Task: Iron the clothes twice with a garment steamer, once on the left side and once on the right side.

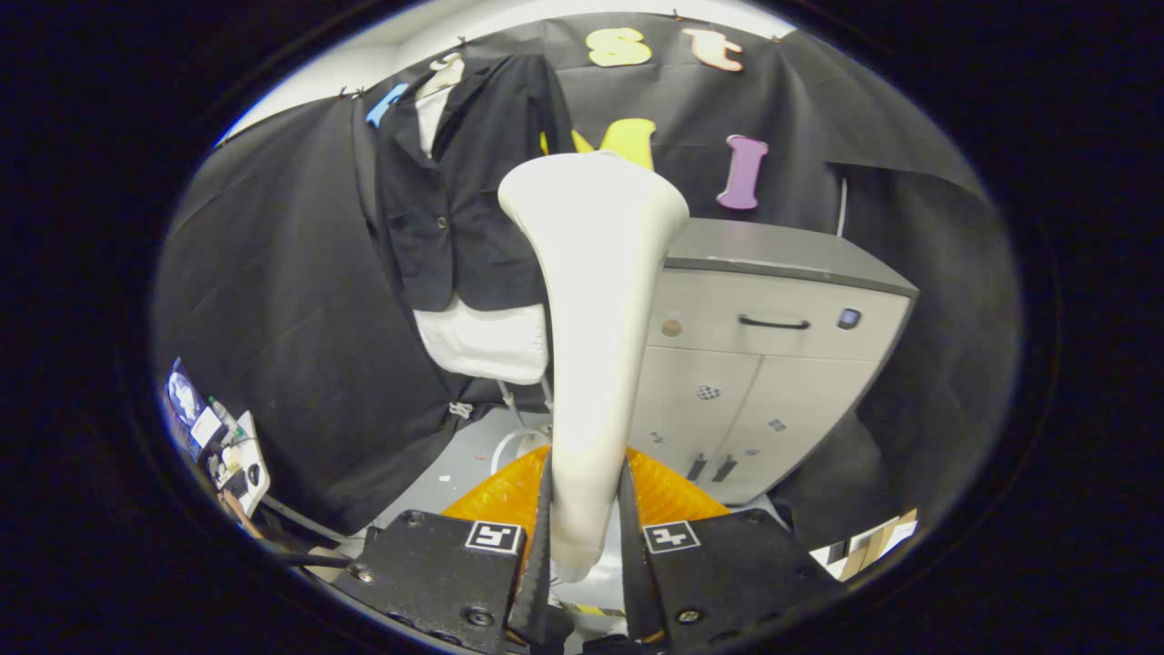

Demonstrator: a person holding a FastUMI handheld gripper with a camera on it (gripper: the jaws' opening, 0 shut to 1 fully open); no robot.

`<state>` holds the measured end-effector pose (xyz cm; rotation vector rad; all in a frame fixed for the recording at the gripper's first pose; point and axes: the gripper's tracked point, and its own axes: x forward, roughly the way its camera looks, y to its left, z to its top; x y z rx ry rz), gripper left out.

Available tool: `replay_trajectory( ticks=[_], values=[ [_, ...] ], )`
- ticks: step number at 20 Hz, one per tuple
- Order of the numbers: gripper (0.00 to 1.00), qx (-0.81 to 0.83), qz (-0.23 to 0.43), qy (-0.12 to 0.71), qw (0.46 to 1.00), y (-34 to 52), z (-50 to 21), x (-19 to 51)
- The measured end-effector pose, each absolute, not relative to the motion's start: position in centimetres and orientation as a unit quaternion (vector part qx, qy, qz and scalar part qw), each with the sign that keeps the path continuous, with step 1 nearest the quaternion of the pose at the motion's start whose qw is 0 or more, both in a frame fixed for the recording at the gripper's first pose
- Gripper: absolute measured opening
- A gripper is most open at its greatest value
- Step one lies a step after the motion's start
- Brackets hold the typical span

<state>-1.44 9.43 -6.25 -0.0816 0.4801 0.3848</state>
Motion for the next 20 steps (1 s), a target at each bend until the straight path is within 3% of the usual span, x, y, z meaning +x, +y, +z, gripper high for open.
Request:
replay_trajectory(
  ticks=[11,20],
  values=[
    [0.36,0.02,0.104,0.243,0.964,-3.4,-8.4,-5.2],
    [0.36,0.026,0.08,0.256,0.963,-5.0,-9.4,-6.4]
  ],
)
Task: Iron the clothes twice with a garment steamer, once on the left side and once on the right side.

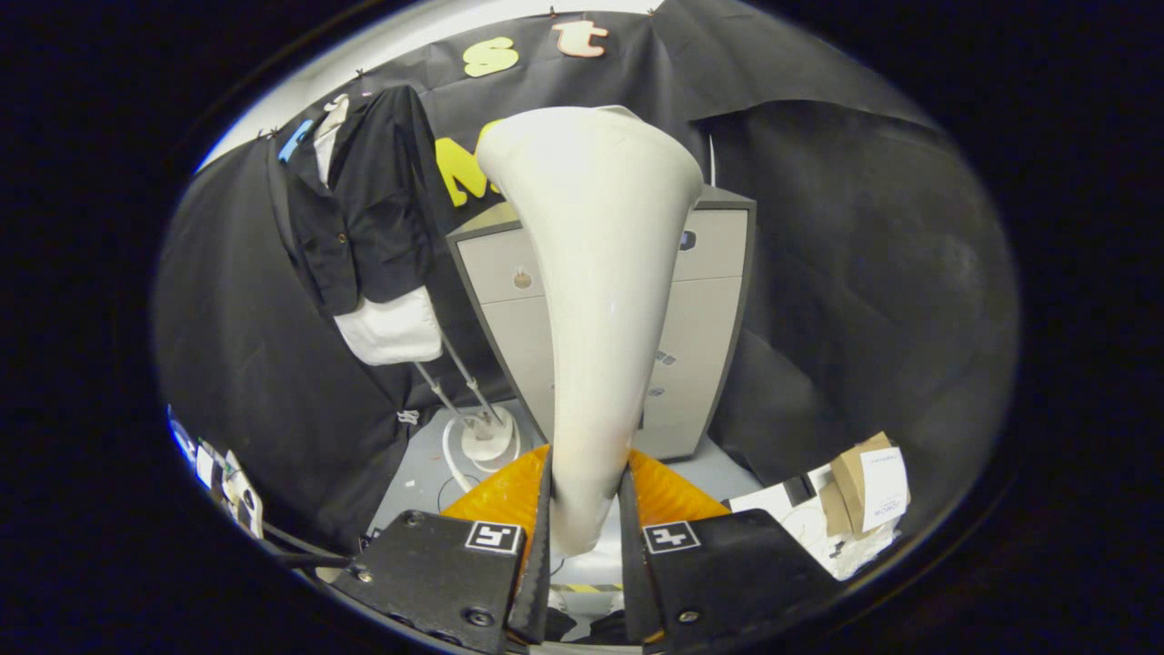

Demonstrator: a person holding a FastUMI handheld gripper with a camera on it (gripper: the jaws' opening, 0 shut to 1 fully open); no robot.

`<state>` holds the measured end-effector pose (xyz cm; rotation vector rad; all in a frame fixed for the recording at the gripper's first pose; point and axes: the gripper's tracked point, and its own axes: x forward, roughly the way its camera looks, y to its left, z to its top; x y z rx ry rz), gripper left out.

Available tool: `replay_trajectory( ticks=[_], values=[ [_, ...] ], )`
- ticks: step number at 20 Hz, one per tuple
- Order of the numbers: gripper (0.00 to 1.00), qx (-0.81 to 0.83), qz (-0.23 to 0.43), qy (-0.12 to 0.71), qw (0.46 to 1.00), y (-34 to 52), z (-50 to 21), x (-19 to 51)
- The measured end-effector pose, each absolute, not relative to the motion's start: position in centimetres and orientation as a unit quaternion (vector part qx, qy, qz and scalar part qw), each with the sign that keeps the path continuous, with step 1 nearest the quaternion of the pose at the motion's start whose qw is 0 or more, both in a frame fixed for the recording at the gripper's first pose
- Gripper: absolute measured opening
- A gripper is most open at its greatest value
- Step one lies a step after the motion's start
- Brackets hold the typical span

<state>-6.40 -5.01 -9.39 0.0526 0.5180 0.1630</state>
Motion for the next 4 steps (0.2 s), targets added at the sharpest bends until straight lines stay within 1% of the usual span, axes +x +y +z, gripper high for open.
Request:
replay_trajectory(
  ticks=[4],
  values=[
    [0.36,0.024,0.083,0.254,0.963,-5.05,-9.31,-6.13]
  ],
)
